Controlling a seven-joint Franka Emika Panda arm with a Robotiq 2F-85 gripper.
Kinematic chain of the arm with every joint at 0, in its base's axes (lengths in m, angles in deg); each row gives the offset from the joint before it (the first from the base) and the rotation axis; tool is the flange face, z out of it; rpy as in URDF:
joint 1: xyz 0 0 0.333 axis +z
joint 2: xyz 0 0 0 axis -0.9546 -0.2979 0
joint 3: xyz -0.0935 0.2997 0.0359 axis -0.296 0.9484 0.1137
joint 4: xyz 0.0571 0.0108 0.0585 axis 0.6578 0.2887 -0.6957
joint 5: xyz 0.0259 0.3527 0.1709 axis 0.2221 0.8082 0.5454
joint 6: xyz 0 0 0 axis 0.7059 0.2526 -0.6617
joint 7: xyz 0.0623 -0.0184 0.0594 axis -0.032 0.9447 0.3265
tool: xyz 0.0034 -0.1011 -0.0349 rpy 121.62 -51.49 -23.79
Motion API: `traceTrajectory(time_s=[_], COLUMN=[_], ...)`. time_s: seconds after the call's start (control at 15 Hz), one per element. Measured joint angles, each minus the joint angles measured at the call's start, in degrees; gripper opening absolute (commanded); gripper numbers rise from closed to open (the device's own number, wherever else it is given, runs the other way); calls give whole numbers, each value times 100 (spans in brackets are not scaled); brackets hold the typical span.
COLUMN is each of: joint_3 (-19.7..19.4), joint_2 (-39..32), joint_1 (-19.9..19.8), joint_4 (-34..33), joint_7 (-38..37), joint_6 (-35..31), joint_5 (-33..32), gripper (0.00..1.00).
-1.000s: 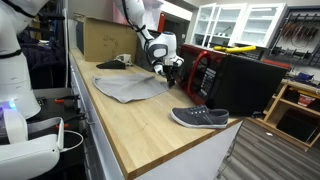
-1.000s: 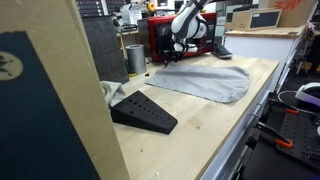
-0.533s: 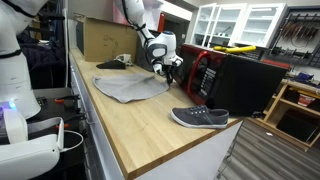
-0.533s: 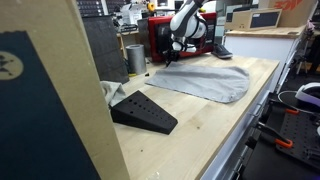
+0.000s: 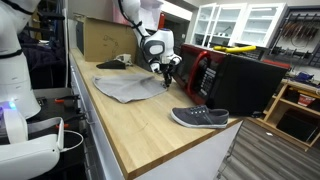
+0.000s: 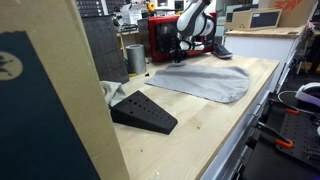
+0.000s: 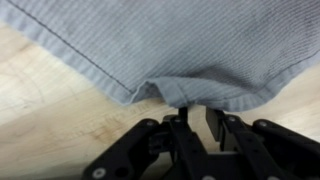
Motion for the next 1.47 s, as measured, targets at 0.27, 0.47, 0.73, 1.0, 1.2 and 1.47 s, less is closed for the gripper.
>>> traceTrajectory(time_s=[0.27, 0.47, 0.73, 1.0, 1.2, 1.47], joint_3=[-299, -248, -91, -111, -209, -409], joint_2=[182, 196, 202, 339, 531, 815], joint_1=[195, 199, 205, 396, 569, 807], joint_4=[296, 353, 379, 415, 501, 736], joint_7=[-6, 2, 30, 49, 36, -106], joint_6=[1, 13, 18, 46, 269, 729], joint_5=[-367, -385, -394, -778, -1167, -1708], gripper=[88, 100, 100, 100, 100, 100])
